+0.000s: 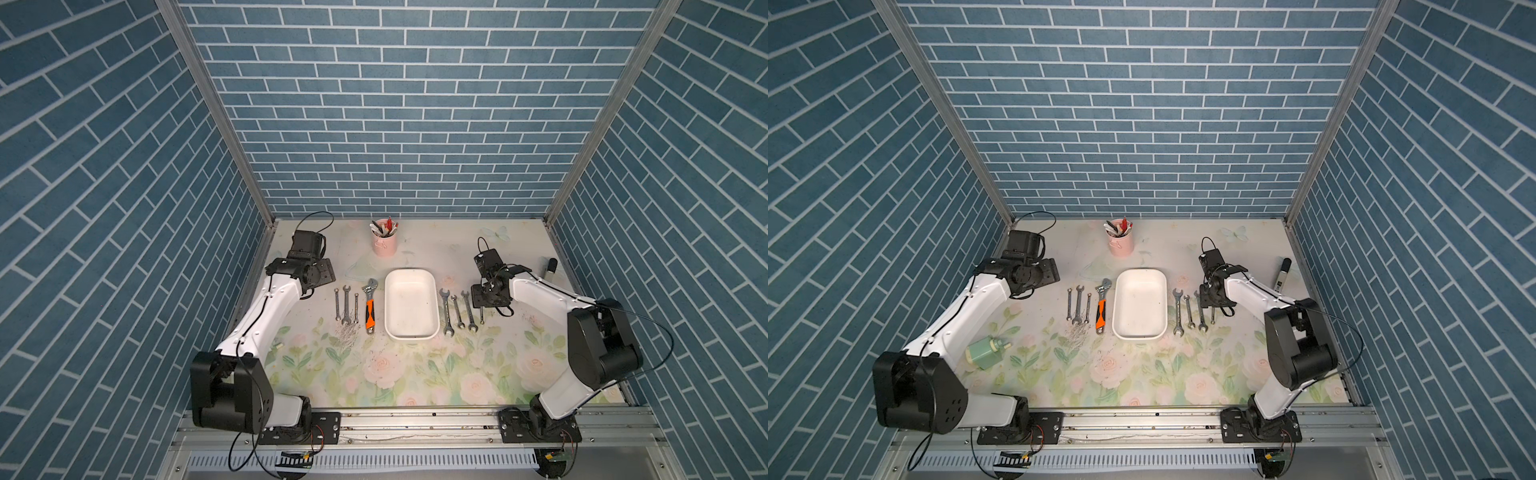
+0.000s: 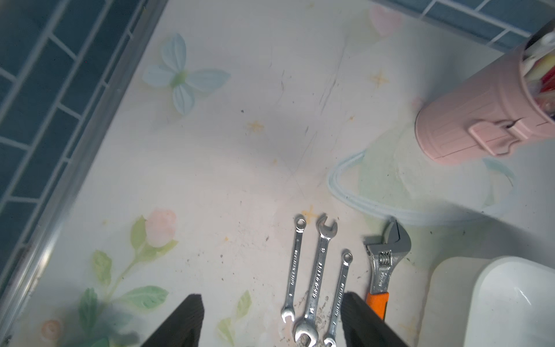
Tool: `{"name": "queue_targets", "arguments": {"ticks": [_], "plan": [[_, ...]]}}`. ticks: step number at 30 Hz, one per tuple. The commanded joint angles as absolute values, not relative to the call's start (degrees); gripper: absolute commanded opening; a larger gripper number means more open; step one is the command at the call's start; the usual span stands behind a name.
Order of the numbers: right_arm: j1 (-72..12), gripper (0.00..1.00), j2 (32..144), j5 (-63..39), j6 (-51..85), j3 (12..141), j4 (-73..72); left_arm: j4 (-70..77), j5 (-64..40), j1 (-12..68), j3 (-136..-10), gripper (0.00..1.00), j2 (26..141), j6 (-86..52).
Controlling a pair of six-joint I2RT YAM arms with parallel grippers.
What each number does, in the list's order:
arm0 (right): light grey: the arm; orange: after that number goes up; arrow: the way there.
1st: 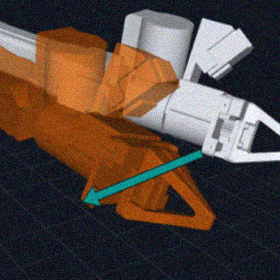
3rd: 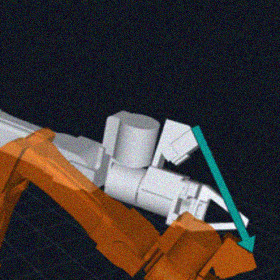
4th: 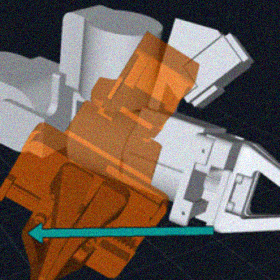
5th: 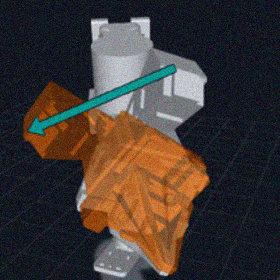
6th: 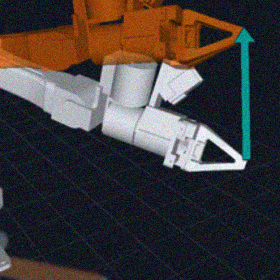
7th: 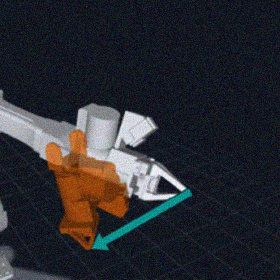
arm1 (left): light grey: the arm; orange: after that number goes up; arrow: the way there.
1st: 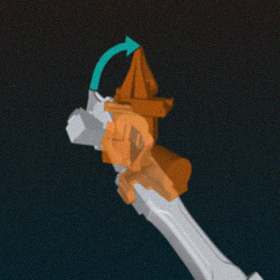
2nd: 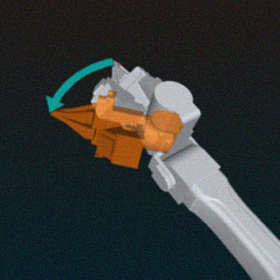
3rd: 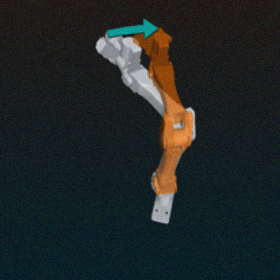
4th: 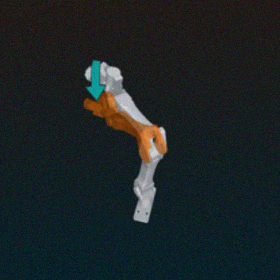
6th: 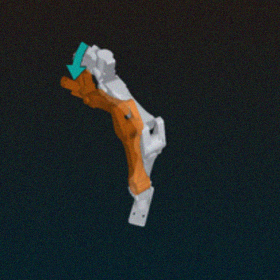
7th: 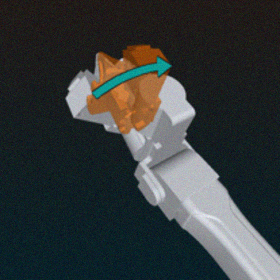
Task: Take out the wrench from the storage box
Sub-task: Place the wrench at the center of the board, then reset both arms
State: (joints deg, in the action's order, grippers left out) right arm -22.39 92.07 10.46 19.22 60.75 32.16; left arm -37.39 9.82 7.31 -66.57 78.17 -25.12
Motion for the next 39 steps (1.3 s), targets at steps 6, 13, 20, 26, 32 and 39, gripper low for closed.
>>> {"name": "queue_targets", "arguments": {"ticks": [6, 13, 20, 26, 32, 39], "plan": [[-18.91, 1.0, 80.21, 24.44, 17.42, 53.5, 14.28, -11.6, 31.22, 6.86, -54.59, 0.99, 68.28, -26.22], [-15.33, 1.0, 74.06, 33.76, 12.29, 36.09, -15.23, 17.18, 41.56, 6.77, -36.69, 0.97, 68.58, -18.98], [-11.59, 1.0, 78.87, 28.68, 0.59, 22.99, -48.12, 46.58, 38.21, 5.86, -23.25, 0.98, 73.81, -8.33], [-9.76, 1.0, 84.55, 20.59, -4.08, 20.57, -57.83, 60.21, 24.48, 4.89, -18.79, 0.99, 76.3, -2.05], [-7.79, 1.0, 85.56, 13.19, -4.34, 16.88, -64.19, 56.95, 20.8, 4.66, -16.82, 1.0, 76.37, -3.87], [-6.66, 1.0, 85.97, 11.25, -3.7, 16.78, -64.66, 65.68, 19.49, 4.52, -12.4, 1.0, 79.23, -3.89]]}}
